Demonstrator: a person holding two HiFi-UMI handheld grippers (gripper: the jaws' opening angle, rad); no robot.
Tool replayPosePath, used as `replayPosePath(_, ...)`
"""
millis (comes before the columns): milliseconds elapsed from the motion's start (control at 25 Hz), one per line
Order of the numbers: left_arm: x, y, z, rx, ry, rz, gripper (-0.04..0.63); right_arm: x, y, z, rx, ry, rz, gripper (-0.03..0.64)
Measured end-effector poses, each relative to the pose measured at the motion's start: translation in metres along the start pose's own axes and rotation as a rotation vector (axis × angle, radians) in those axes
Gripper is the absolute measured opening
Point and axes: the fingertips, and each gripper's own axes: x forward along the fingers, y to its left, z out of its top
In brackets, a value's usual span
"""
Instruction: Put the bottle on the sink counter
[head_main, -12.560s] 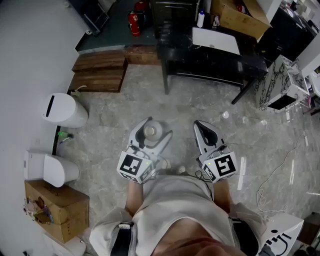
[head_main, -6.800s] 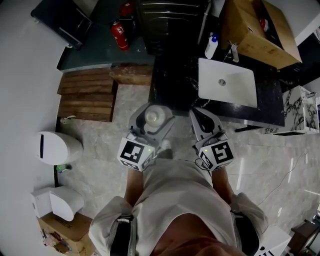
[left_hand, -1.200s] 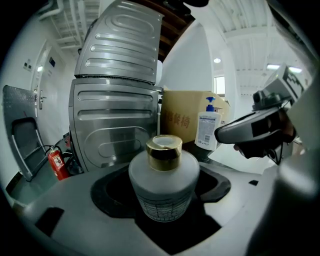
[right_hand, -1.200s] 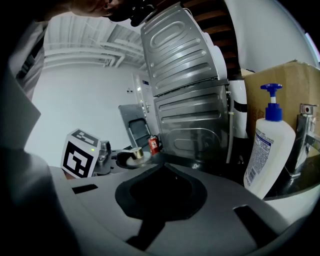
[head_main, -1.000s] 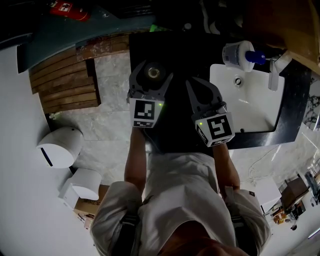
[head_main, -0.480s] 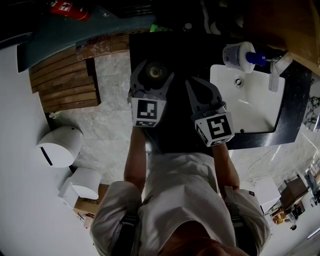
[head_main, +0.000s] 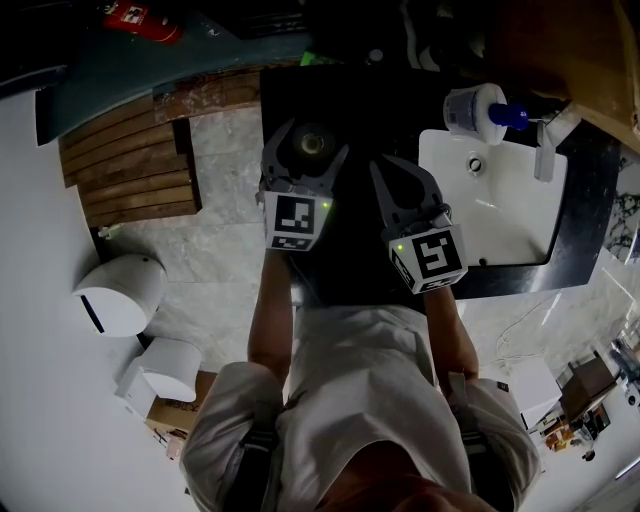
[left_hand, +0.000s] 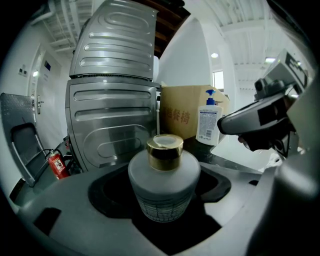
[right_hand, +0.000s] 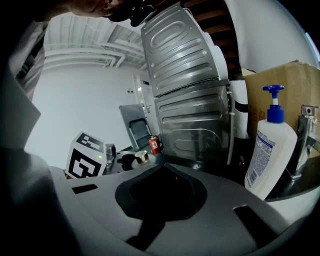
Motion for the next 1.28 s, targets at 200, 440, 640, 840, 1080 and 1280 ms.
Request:
replayPosePath(200, -0.001, 0.000, -0.002, -0.021, -0.001, 0.004, 0.333, -0.005, 0.002, 0.002, -0.008, -0.002, -0.008, -0.003)
replayPosePath(440, -0.004, -0.002, -0.004, -0.042, -0.007, -0.012, 0.334, -0.012, 0.007, 0.005, -0.017, -0.007, -0.015, -0.003)
replayPosePath(640, -0.010, -0.004, -0.008, -0.042, -0.010, -0.029, 0.334, -0.018, 0.014, 0.006, -0.030, -0.005, -0.023, -0.003)
replayPosePath(840, -0.019, -0.005, -0.012, -0.036, -0.011, -0.040, 0.334, -0.028, 0.023, 0.005, -0.039, 0.008, -0.041, -0.003)
replayPosePath(1080, -0.034, -0.007, -0.018, -0.075, -0.025, -0.044, 0.333, -0.039, 0.030, 0.001, -0.045, 0.018, -0.061, -0.003)
replayPosePath(1280, -0.066, -0.010, -0.015, -0.075, -0.053, -0.046, 0.333, -0.046, 0.041, 0.006, -0.060, 0.004, -0.051, -0.003)
